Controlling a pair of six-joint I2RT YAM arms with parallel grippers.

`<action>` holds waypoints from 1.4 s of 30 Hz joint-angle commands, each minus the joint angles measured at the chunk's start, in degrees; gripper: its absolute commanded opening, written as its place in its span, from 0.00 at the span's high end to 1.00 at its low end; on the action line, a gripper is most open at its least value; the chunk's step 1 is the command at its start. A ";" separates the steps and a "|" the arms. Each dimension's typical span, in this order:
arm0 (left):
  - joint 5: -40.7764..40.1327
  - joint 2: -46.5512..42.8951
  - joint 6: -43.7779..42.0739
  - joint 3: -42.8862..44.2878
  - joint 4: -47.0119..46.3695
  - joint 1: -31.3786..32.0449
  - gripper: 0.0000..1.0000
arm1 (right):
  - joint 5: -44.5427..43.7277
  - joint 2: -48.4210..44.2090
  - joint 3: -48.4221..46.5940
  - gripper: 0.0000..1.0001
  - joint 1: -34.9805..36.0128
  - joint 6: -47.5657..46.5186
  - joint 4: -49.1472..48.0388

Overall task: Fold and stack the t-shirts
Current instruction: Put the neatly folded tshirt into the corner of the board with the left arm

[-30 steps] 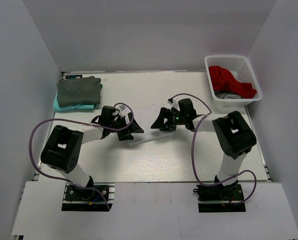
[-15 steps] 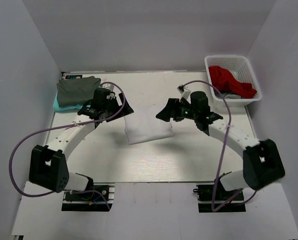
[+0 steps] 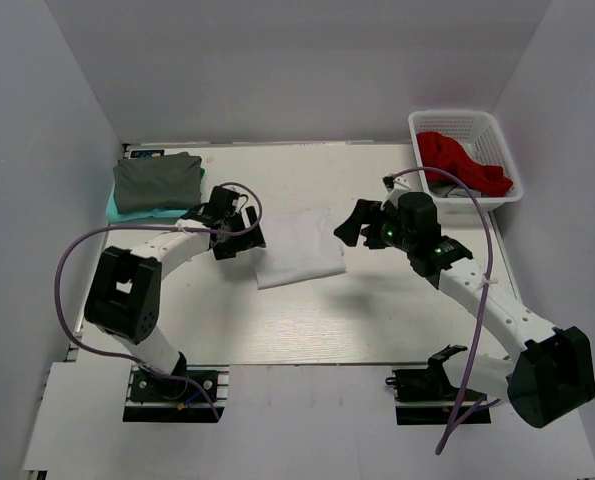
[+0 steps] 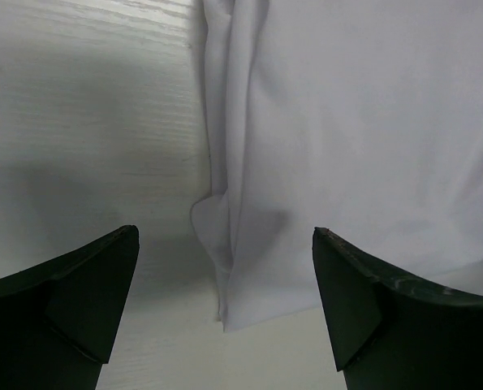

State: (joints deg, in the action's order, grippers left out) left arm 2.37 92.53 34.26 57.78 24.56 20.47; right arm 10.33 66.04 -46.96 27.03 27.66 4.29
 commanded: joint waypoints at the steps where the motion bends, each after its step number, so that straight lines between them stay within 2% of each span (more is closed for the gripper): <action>1: 1.67 3.25 -0.69 0.40 -3.90 0.80 0.03 | -2.68 -2.23 0.46 0.10 -0.22 -0.59 1.24; 5: 1.67 9.22 -0.69 2.51 -4.00 1.94 0.14 | -5.49 -2.23 0.82 0.10 -0.31 -0.50 2.73; 11: 0.97 14.42 -1.21 4.45 -1.28 4.84 0.38 | -5.41 -2.76 0.55 0.10 -0.39 -0.86 3.97; 12: 0.19 14.95 -1.21 5.06 -0.57 5.37 0.47 | -5.32 -3.46 0.64 0.10 -0.22 -0.85 3.62; 14: -1.21 15.66 -1.21 5.06 -0.56 6.24 0.54 | -5.58 -3.90 0.82 0.10 -0.39 -1.03 3.44; 17: -3.59 16.37 -0.69 4.27 0.75 6.78 0.71 | -6.72 -4.52 0.90 0.10 -0.39 -1.12 3.61; 20: -7.81 18.20 -0.69 8.21 4.08 6.78 0.86 | -6.81 -4.69 1.08 0.10 -0.31 -1.20 3.70; 21: -10.87 18.21 -0.69 11.10 5.23 6.78 1.00 | -7.16 -4.87 1.25 0.10 -0.31 -1.55 3.70; 23: -12.91 18.91 -1.21 15.67 7.43 6.26 1.00 | -7.78 -4.78 1.52 0.10 -0.31 -1.56 3.70; 26: -13.45 18.39 -6.12 21.12 7.96 5.46 1.00 | -8.74 -4.69 1.96 0.10 -0.48 -2.08 4.05; 27: -16.32 17.86 -9.09 22.71 8.57 5.46 1.00 | -8.75 -4.87 1.87 0.10 -0.40 -2.26 4.05; 30: -18.10 17.86 -15.68 28.96 9.90 4.94 1.00 | -9.45 -4.52 2.22 0.10 -0.40 -2.70 3.97; 35: -24.32 17.16 -23.00 36.69 12.44 4.41 1.00 | -10.06 -3.64 1.96 0.10 -0.66 -3.58 4.58; 42: -28.55 15.49 -33.72 39.34 11.74 1.34 1.00 | -13.67 -2.32 0.47 0.10 -0.57 -4.37 6.08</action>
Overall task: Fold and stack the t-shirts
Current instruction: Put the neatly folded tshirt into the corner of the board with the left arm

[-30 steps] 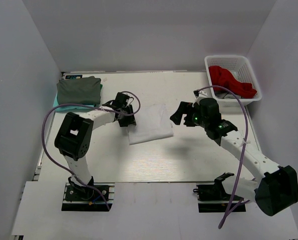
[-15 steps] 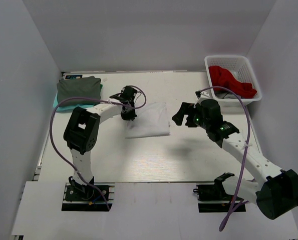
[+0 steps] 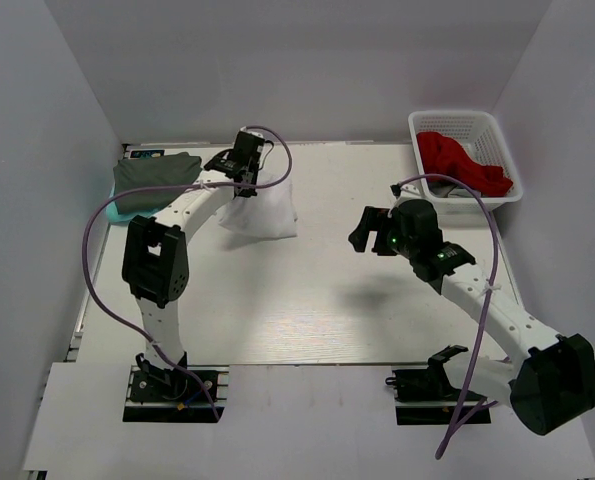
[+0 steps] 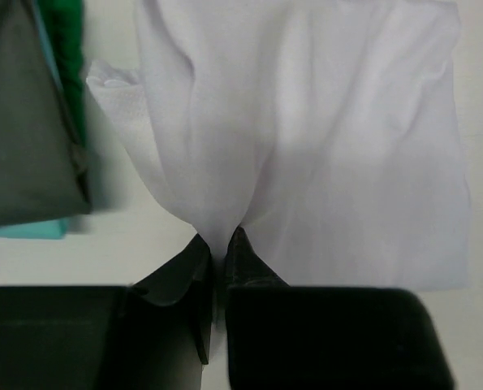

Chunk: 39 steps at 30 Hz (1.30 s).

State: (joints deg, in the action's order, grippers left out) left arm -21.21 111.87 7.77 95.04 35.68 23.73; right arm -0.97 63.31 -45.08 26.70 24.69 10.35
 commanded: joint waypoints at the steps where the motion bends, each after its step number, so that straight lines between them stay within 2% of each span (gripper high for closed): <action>1: -6.20 -3.86 -8.29 3.03 -0.17 -2.97 1.00 | -2.37 0.50 -1.50 0.10 -0.24 -1.22 -0.07; 8: -7.35 -4.47 -18.82 6.56 -2.01 -8.07 1.00 | -1.75 2.78 -2.91 0.10 -0.24 -0.87 -0.07; 13: -6.03 -5.09 -22.35 10.33 -2.02 -11.33 1.00 | 0.00 5.50 -4.31 0.10 -0.24 -0.43 -0.07; 24: -2.61 -0.52 -22.28 22.02 3.16 -17.05 1.00 | 3.52 9.11 -5.89 0.10 -0.24 0.71 -1.03; 27: 0.29 -2.79 -21.57 20.54 3.26 -17.66 1.00 | 3.61 10.25 -7.21 0.10 -0.15 0.45 -0.59; 39: 1.51 -3.59 -22.10 19.21 2.11 -22.76 1.00 | 4.57 12.97 -8.88 0.10 -0.15 0.62 0.02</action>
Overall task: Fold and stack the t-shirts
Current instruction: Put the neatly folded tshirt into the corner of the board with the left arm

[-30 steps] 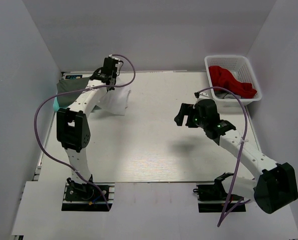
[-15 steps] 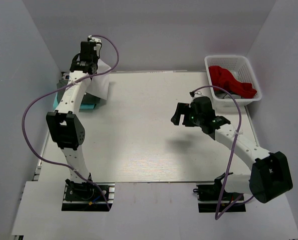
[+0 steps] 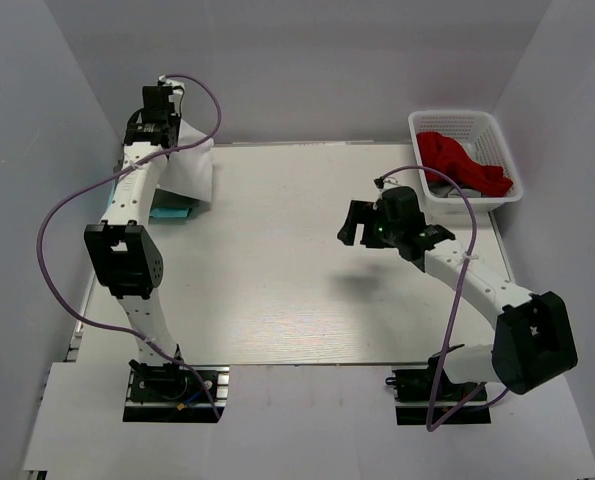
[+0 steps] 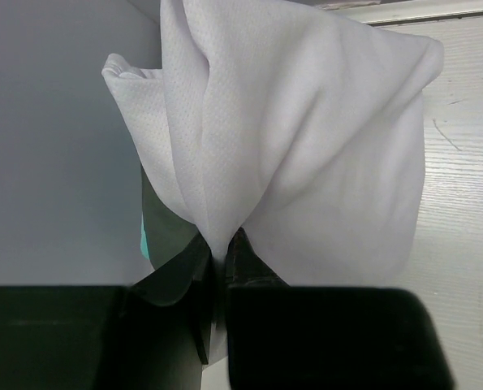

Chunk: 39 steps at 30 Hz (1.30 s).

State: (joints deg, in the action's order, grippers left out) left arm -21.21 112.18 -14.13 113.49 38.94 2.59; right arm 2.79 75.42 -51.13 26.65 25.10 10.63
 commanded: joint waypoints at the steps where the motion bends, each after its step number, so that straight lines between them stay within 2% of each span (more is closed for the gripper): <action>1: 2.22 -3.90 -0.20 1.37 -0.45 -2.23 1.00 | 0.82 0.96 -3.27 0.10 -0.02 0.30 0.00; 8: 8.90 -6.97 -0.20 2.00 2.72 -3.29 1.00 | 2.40 4.47 -5.03 0.10 -0.02 0.47 -0.44; 18: 13.57 -10.84 -0.20 2.00 4.12 -3.29 1.00 | 5.39 8.34 -6.79 0.10 -0.02 0.39 -1.40; 27: 8.12 -7.95 -0.20 -0.11 2.37 -3.29 1.00 | 5.13 10.10 -8.01 0.10 -0.11 0.21 -0.70; 35: 3.99 -0.83 0.33 2.87 2.37 -6.63 1.00 | 5.30 12.65 -10.65 0.10 -0.02 -0.05 0.53; 39: 2.06 1.19 0.33 2.35 -0.61 -8.21 1.00 | 5.04 13.79 -12.06 0.10 -0.02 -0.23 1.49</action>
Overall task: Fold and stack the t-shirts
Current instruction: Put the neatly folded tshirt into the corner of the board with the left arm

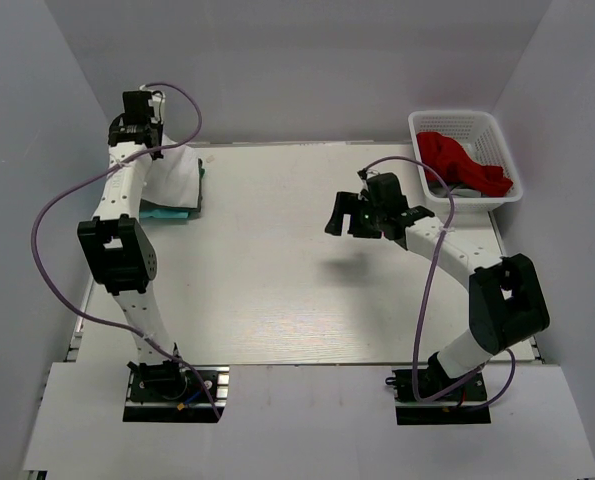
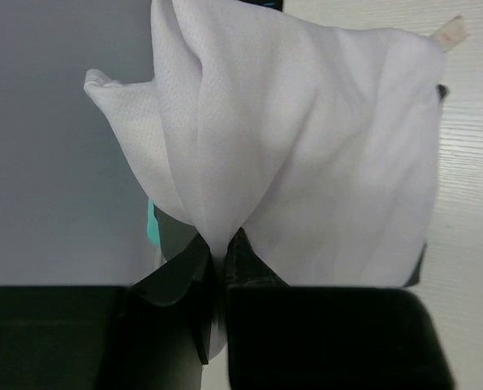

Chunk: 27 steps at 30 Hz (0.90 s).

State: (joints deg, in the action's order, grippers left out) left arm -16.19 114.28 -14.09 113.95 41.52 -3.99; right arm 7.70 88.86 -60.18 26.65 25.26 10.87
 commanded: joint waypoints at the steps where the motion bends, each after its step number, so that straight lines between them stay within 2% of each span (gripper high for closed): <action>1: -2.98 -0.90 0.29 1.02 -4.07 -2.33 1.00 | 0.03 0.52 -3.45 0.10 -0.02 -0.47 1.52; 6: -5.87 3.57 0.90 3.37 -4.08 -4.35 1.00 | -0.67 1.14 -4.24 0.10 -0.11 -0.65 2.75; 7: -6.75 4.10 0.90 3.38 -4.08 -4.88 0.78 | -0.93 1.14 -4.33 0.10 -0.20 -0.56 2.92; 8: -8.49 4.11 0.90 3.90 -4.08 -4.89 0.44 | -1.11 1.40 -4.85 0.10 0.15 -0.47 3.10; 9: -9.47 4.98 0.90 3.91 -4.08 -4.89 0.04 | -1.11 1.58 -5.03 0.10 -0.11 -0.73 3.54; 10: -10.35 5.51 0.90 3.91 -4.08 -4.89 0.00 | -1.03 1.75 -5.29 0.10 -0.02 -0.65 3.98; 16: -12.20 5.52 4.93 8.82 -2.41 -4.89 0.00 | -1.46 0.70 -5.65 0.10 -0.02 -0.21 4.77; 21: -6.59 -0.35 10.30 7.87 -1.09 -4.19 0.00 | -0.94 -4.65 0.30 0.10 -0.11 0.67 1.18; 24: 5.94 -3.70 17.14 4.02 -0.38 -3.57 0.00 | -0.24 -8.96 4.70 0.10 -0.20 1.81 -1.37; 25: 14.86 -6.67 20.38 2.43 -0.91 -3.05 0.00 | -0.06 -10.88 5.59 0.10 -0.03 2.16 -1.47; 26: 18.26 -8.53 22.15 0.24 -2.04 -2.35 0.00 | -0.06 -12.81 6.30 0.10 -0.28 2.25 -1.82; 27: 20.64 -10.98 24.43 -6.74 -4.23 -1.73 0.00 | -1.02 -13.79 7.96 0.10 -0.20 2.69 -1.73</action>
State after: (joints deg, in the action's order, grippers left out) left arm -11.07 112.81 1.43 114.54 39.07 -7.86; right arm 7.03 79.53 -54.52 26.63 26.63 12.64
